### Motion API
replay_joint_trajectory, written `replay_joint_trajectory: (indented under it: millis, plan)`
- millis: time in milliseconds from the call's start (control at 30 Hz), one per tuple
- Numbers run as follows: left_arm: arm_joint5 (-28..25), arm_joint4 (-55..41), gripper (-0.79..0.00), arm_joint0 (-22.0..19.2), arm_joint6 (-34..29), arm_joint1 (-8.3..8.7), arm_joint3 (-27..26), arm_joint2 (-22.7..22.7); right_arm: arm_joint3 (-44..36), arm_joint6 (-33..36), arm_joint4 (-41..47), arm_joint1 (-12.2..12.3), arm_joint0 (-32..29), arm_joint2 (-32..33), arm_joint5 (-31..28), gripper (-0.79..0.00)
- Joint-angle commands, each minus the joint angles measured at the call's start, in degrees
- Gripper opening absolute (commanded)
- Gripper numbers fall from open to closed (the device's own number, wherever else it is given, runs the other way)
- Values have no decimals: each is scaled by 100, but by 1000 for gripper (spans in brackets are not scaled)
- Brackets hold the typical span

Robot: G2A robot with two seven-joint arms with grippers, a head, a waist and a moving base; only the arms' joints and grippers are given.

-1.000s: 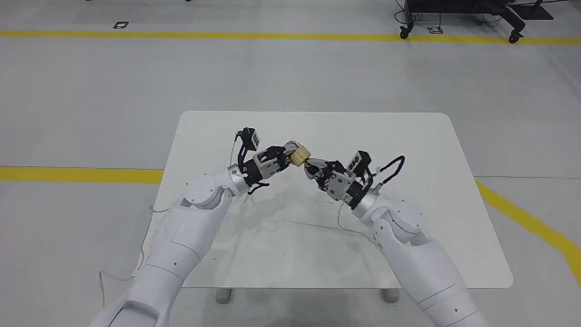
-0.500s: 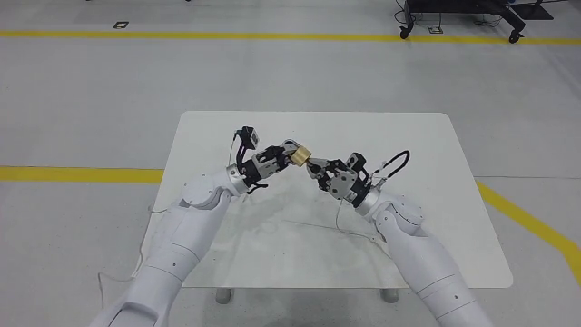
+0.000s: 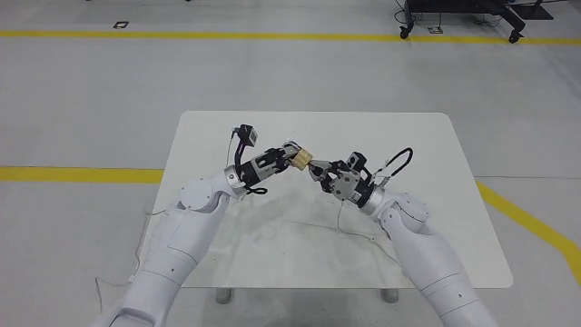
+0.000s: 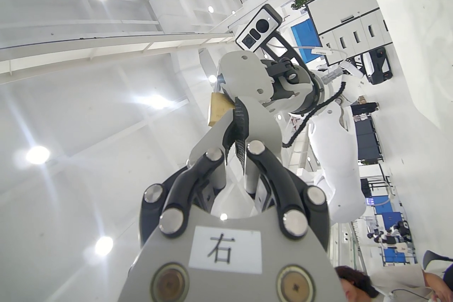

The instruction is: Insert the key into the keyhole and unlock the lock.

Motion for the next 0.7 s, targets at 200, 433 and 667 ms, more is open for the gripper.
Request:
replay_joint_trajectory:
  millis: [200,433,667]
  plan:
    - [-19,-54,-785,43,-11,31,-75,-69,-66,-23,-111,30,-6,44,36,-74]
    - [30,60,-785,48,59,49,-102,-68,-457,-503,-1206,142,-197,452,-991,0]
    - [314,137,-785,40,100,46,-128,31,-827,-741,-1598,182,-448,633,-1470,0]
